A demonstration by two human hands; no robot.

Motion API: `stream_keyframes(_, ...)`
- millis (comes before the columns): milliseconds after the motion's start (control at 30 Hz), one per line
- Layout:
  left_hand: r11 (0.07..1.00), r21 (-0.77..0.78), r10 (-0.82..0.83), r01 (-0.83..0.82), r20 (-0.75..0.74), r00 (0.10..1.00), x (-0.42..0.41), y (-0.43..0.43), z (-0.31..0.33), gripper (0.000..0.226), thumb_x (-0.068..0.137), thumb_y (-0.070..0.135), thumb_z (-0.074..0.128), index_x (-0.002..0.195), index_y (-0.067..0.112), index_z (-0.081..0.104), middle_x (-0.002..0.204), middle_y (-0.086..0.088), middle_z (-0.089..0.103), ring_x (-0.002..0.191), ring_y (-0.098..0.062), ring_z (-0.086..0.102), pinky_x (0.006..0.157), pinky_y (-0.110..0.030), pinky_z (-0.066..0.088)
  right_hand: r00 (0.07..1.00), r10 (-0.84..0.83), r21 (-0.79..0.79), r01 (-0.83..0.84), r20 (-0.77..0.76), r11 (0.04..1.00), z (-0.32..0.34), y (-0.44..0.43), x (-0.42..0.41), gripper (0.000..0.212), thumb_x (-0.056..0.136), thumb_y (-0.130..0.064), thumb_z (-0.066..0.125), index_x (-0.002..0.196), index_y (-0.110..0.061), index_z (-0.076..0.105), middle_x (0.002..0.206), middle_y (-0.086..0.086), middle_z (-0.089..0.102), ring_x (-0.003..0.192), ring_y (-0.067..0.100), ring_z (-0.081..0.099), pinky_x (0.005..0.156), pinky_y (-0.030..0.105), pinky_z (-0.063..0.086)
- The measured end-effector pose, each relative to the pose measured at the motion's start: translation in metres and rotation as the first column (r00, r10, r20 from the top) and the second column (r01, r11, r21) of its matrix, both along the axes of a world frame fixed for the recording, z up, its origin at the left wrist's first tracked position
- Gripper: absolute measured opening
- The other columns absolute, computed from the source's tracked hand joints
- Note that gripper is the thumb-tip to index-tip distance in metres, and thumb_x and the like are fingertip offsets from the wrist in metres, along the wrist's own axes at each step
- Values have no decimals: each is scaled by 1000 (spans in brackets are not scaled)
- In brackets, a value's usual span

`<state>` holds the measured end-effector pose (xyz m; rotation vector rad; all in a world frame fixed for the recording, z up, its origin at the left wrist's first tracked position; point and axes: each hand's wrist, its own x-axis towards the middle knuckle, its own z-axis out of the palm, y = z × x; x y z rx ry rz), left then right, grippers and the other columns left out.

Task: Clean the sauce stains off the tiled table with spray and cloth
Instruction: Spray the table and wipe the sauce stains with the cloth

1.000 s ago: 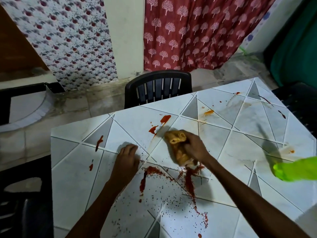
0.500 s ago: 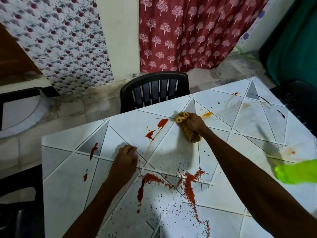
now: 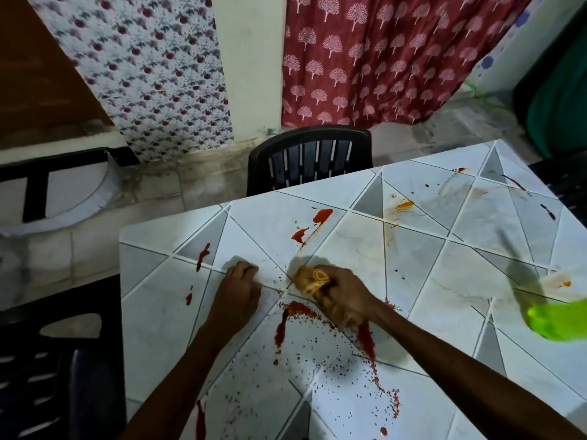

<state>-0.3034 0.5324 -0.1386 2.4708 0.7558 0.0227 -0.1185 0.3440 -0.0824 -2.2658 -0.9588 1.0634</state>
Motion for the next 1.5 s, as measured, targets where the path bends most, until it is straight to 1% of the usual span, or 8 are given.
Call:
stream_keyframes(233, 999, 39, 23, -20, -76, 997, -28, -3, 8, 47, 93, 31, 52, 132, 5, 55, 134, -15, 53, 123, -34, 50, 102, -45, 46, 966, -240, 140, 226, 97, 964, 24, 75, 49, 47, 89, -10, 54, 132, -25, 65, 129, 9, 69, 116, 30, 63, 102, 46, 50)
stream_keyframes(367, 999, 28, 37, -34, -107, 994, -44, -11, 9, 59, 90, 41, 38, 134, 5, 53, 135, -16, 51, 121, -34, 50, 100, -44, 46, 970, -34, 58, 21, 240, 998, 29, 125, 48, 38, 81, -33, 54, 116, -25, 67, 111, 6, 73, 101, 29, 66, 81, 36, 49)
stream_keyframes(600, 994, -30, 105, -106, -50, 993, -64, -19, 5, 51, 94, 21, 61, 139, 2, 48, 136, -20, 51, 125, -36, 48, 104, -45, 46, 899, 325, 19, -345, 293, 938, -17, 117, -35, 48, 95, -25, 63, 143, -28, 54, 133, 9, 63, 114, 30, 62, 83, 28, 43)
stream_keyframes(900, 994, -20, 102, -104, -61, 993, -95, -36, 7, 52, 92, 21, 63, 136, -2, 49, 134, -22, 49, 122, -38, 48, 102, -48, 47, 844, 511, -90, -504, 163, 859, -23, 20, -92, 63, 84, -24, 55, 145, -34, 49, 127, 7, 59, 112, 29, 60, 85, 43, 55)
stream_keyframes(1100, 999, 17, 30, -29, -64, 998, -76, -46, 20, 59, 88, 32, 63, 137, 4, 48, 139, -16, 50, 128, -34, 45, 104, -46, 43, 998, 2, 207, 9, -56, 978, 9, -28, -71, 41, 88, -19, 55, 127, -14, 67, 122, 2, 66, 109, 20, 63, 96, 33, 51)
stream_keyframes(1267, 993, 37, -114, 116, -53, 992, -47, -47, 14, 69, 88, 51, 42, 138, 4, 51, 142, -17, 51, 136, -35, 42, 113, -50, 35, 874, -433, 259, 481, -222, 838, 41, -74, -31, 53, 90, 17, 49, 121, -24, 63, 116, 1, 68, 101, 14, 66, 87, 22, 51)
stream_keyframes(1367, 986, 44, -155, 159, -76, 985, -26, -55, 15, 64, 87, 42, 45, 140, 5, 50, 145, -16, 49, 137, -34, 41, 114, -48, 33, 790, -579, 285, 613, -203, 737, 45, -103, 4, 57, 89, 13, 49, 120, -30, 68, 113, -1, 72, 95, 9, 68, 84, 24, 55)
stream_keyframes(1500, 989, 39, -138, 145, -138, 981, -11, -64, 13, 65, 85, 41, 47, 141, 8, 47, 148, -16, 44, 138, -35, 37, 113, -49, 33, 715, -697, 140, 687, 46, 713, 31, -140, 49, 51, 88, -5, 54, 133, -27, 65, 113, 2, 71, 100, 23, 67, 81, 28, 54)
